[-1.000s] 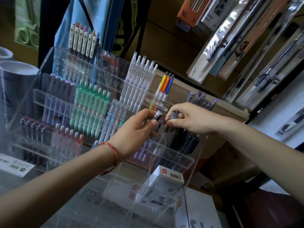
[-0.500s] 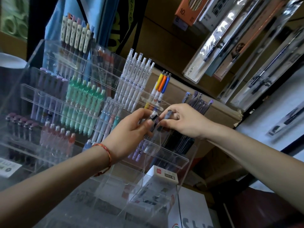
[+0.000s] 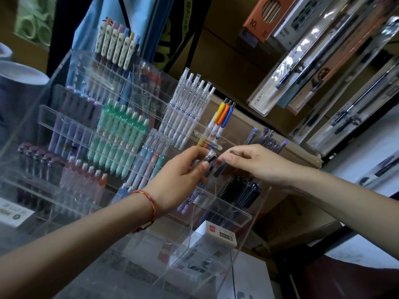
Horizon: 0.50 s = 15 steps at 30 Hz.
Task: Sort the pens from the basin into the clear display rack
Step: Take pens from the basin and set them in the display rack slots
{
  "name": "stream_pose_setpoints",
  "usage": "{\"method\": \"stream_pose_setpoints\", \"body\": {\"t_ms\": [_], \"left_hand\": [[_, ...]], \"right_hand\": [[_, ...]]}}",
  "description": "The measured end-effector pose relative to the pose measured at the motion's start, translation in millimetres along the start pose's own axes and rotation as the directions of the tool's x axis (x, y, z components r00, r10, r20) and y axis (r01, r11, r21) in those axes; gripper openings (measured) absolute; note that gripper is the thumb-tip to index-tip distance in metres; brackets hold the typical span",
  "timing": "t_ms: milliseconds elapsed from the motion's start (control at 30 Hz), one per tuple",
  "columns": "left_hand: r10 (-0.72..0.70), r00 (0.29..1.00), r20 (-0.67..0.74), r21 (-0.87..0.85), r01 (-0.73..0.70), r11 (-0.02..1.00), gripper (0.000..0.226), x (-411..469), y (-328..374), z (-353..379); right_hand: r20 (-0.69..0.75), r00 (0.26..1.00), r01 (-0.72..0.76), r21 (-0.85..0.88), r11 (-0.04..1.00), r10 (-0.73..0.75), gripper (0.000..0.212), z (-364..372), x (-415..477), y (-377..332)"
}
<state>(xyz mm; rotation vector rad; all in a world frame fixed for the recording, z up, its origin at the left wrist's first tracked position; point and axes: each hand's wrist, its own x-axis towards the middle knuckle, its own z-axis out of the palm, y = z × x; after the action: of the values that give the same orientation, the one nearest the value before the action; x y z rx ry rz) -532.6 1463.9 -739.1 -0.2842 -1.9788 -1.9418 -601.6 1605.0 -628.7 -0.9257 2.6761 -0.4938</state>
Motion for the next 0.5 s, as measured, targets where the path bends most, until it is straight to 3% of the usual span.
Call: {"method": "stream_pose_setpoints", "body": {"t_ms": [167,300,400,500], "left_hand": [[0.02,1.0,-0.018,-0.01,-0.02,1.0,0.016,0.4,-3.4,0.0],[0.011,1.0,-0.014,-0.024,-0.012,1.0,0.02,-0.9,-2.4,-1.7],[0.03,0.998,-0.049,-0.033,-0.032,0.999,0.024,-5.0,-1.1,0.0],[0.054,0.992,-0.113,-0.121,-0.068,0.99,0.023,-12.3,6.8,3.3]], "right_hand": [[0.107,0.994,-0.022,-0.098,0.995,0.033,0.02,10.6,4.1,2.9],[0.074,0.997,-0.027,-0.09,0.996,0.034,0.02,27.3,13.9,10.2],[0.133,0.99,-0.037,-0.128,0.991,0.054,0.018,24.4,15.8,5.5],[0.125,0.992,0.027,-0.275,0.961,0.008,0.034,12.2,10.4,-5.5]]}}
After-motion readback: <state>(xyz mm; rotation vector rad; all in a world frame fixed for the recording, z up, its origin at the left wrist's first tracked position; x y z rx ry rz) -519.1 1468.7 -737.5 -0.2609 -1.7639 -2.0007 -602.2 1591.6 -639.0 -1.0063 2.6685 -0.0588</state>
